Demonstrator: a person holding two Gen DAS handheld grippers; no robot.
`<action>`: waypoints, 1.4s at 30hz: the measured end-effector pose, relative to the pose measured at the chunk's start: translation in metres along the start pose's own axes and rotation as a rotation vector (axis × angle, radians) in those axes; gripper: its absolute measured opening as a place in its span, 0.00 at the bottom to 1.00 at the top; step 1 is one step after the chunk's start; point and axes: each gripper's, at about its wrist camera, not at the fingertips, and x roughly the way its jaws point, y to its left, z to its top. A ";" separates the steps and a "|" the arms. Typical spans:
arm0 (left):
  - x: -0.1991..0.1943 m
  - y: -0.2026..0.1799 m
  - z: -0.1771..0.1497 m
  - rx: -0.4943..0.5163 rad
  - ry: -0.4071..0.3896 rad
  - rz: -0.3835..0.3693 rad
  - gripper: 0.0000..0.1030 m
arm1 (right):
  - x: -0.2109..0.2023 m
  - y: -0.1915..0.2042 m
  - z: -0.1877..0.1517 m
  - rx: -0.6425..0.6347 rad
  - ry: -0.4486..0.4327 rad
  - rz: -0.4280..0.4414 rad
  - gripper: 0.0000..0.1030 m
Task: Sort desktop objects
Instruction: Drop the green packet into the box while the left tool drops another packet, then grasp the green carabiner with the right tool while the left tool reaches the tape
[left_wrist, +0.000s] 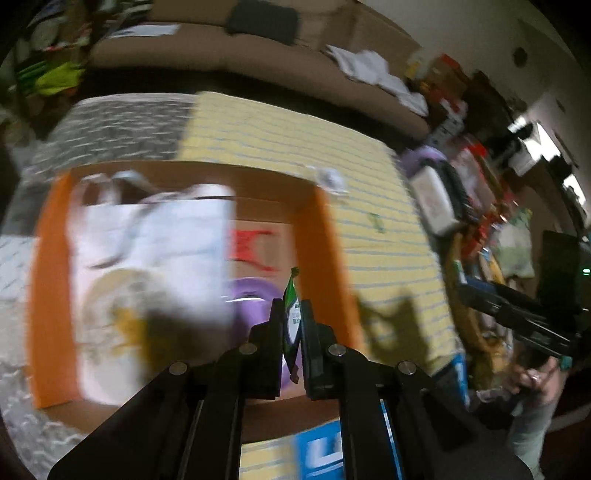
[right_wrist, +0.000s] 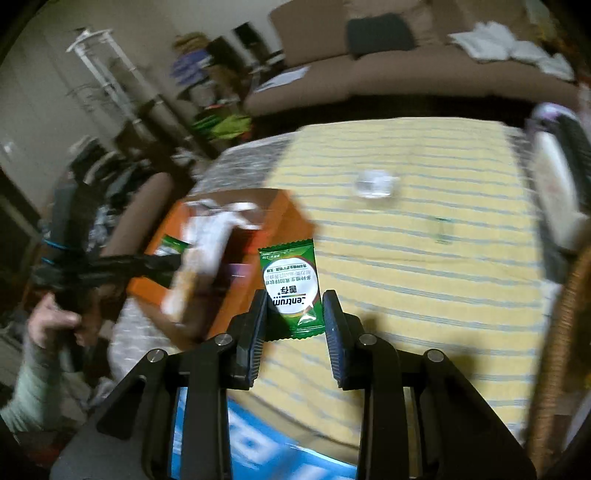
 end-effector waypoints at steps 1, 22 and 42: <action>-0.003 0.012 -0.001 -0.012 -0.010 0.018 0.07 | 0.010 0.014 0.004 -0.016 0.010 0.004 0.27; -0.017 0.122 -0.011 -0.123 -0.061 0.120 0.42 | 0.194 0.131 0.017 -0.072 0.194 -0.040 0.38; 0.071 -0.093 0.050 0.027 -0.005 -0.152 0.76 | -0.015 -0.093 0.030 0.146 0.001 -0.334 0.53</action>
